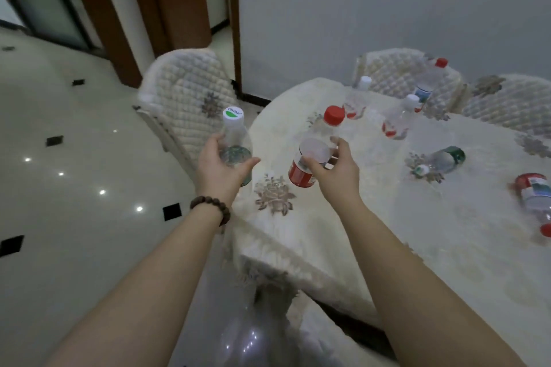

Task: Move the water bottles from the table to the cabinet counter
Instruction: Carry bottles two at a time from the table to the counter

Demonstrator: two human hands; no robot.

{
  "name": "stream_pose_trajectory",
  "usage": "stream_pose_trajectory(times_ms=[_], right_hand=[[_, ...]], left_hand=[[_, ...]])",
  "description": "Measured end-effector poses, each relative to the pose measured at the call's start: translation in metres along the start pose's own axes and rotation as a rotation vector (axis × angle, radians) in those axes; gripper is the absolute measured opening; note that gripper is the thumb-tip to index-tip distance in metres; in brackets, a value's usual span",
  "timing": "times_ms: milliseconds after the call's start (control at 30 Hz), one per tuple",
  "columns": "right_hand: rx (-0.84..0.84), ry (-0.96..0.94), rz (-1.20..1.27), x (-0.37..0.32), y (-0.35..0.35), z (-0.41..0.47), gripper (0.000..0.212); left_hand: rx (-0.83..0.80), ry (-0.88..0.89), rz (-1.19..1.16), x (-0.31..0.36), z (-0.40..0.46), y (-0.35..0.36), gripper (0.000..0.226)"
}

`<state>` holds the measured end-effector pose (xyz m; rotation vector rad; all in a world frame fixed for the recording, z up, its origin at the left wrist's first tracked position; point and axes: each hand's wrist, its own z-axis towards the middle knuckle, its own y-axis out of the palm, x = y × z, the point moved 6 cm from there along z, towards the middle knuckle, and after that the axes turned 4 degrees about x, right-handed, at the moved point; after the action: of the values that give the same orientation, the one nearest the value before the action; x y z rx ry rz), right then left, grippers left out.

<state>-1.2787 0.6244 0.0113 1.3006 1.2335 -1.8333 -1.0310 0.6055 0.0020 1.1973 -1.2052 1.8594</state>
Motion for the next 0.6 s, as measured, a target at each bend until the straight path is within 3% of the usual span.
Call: stream_pose_trajectory(times_ms=[300, 600], right_hand=[[-0.334, -0.109, 0.005, -0.081, 0.197, -0.094, 0.068], [-0.7, -0.203, 0.043, -0.147, 0.381, -0.245, 0.072]], left_hand=[[0.288, -0.156, 0.047, -0.094, 0.008, -0.213, 0.079], [0.603, -0.316, 0.098, -0.185, -0.045, -0.429, 0.079]])
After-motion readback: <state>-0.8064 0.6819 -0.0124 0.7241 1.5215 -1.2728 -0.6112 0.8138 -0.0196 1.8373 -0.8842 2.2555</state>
